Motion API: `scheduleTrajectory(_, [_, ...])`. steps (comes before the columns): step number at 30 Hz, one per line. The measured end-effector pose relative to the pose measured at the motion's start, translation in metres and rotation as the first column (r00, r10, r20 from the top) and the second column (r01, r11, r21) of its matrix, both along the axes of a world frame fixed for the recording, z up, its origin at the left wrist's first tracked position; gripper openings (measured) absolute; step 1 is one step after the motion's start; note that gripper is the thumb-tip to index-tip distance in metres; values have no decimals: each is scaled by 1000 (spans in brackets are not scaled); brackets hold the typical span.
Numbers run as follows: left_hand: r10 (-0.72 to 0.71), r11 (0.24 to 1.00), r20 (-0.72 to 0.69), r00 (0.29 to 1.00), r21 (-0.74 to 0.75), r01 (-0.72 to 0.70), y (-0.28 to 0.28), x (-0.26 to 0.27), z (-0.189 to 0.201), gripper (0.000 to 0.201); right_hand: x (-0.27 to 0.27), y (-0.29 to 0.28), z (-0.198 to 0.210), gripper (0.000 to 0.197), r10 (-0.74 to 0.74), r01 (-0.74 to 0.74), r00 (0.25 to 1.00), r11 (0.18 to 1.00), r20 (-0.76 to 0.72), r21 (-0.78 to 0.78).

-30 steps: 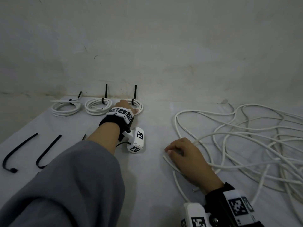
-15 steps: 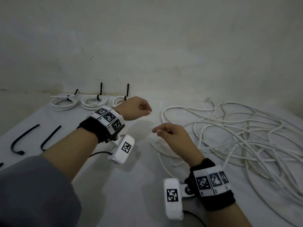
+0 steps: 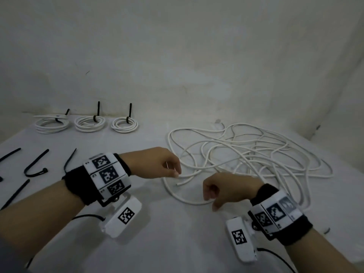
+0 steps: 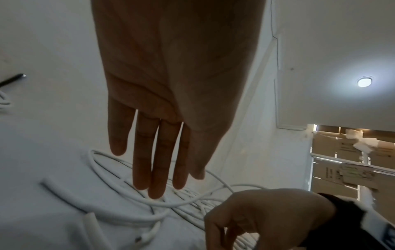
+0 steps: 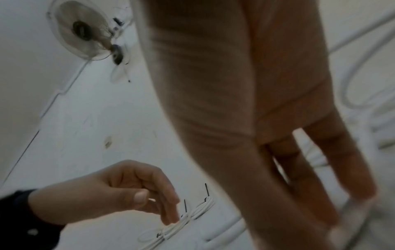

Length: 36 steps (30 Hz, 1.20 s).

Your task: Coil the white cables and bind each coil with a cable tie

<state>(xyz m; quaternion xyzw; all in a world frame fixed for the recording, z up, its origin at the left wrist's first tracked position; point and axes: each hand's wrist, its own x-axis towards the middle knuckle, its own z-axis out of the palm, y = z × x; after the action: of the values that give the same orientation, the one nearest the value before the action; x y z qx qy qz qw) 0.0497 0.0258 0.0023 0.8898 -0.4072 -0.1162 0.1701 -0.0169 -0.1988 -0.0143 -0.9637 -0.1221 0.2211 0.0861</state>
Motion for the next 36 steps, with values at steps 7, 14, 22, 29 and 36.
scheduleTrajectory(7, [-63, 995, -56, 996, 75, 67, -21, -28, 0, 26, -1, 0, -6, 12, 69, -66, 995, 997, 74, -45])
scheduleTrajectory(14, [-77, 997, -37, 996, 15, 77, -22, -37, -6, 25, -8, -10, 19, 11, -50, -131, 905, 913, 423, 387])
scheduleTrajectory(22, [-21, 974, -51, 998, -228, 9, 10, -33, -3, 40, -6, -74, 18, 63, -235, 286, 813, 958, 533, -13])
scheduleTrajectory(29, [107, 597, -333, 937, -732, -329, 32, -30, 5, 41, 21, -101, 3, 34, -244, 265, 805, 963, 541, 40])
scheduleTrajectory(36, [47, 94, -553, 832, -827, -554, 86, -9, 30, 57, 48, -136, 29, 25, -291, 231, 626, 955, 724, 184])
